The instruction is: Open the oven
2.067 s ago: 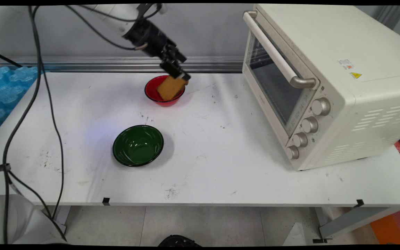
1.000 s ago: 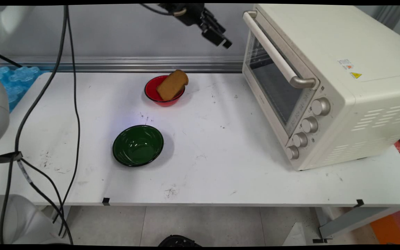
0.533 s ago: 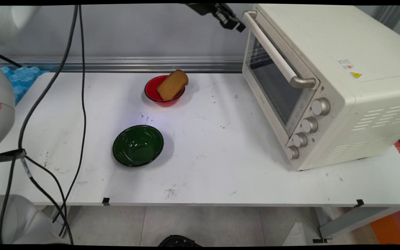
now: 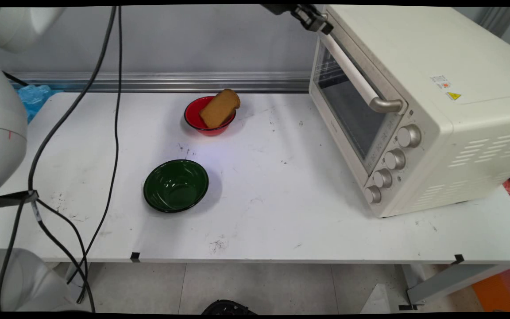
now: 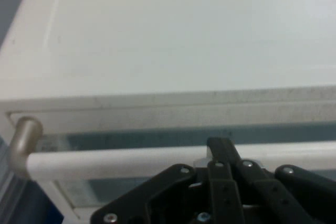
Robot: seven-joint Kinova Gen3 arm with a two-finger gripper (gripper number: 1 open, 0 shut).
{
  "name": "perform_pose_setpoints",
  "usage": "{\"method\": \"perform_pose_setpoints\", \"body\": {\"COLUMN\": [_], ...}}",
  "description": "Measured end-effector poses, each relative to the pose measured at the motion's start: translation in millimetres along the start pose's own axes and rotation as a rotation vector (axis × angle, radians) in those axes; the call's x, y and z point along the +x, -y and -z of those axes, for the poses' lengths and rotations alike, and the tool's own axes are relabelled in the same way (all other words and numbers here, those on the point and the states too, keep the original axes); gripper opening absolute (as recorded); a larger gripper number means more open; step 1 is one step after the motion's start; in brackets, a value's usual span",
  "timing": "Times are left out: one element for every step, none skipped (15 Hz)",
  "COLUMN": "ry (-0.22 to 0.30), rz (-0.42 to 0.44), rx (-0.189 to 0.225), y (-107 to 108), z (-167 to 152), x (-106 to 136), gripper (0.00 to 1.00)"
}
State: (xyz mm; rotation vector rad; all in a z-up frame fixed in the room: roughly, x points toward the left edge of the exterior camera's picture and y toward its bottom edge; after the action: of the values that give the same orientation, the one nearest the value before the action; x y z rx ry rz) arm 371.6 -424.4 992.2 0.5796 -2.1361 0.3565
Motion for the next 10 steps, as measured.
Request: {"method": "perform_pose_setpoints", "body": {"ry": [-0.003,-0.006,-0.009,-0.012,-0.014,-0.017,-0.020,-0.022,-0.023,-0.024], "rz": [0.001,0.003,0.004,0.006,0.008,0.011,0.014,0.017,0.019,0.020], "rx": [-0.002,-0.004,-0.005,-0.007,-0.009,-0.011,-0.014,-0.017,-0.019,-0.021], "y": [-1,-2,-2,-3,-4,-5,-6,-8,-9,-10], "z": [-2,-6,-8,-11,-14,-17,-22,-25,-28,-31], "x": [1,2,3,4,4,5,5,5,5,5], "gripper": [0.00,0.00,0.00,0.00,0.00,0.00,0.00,0.00,0.00,0.00]}}
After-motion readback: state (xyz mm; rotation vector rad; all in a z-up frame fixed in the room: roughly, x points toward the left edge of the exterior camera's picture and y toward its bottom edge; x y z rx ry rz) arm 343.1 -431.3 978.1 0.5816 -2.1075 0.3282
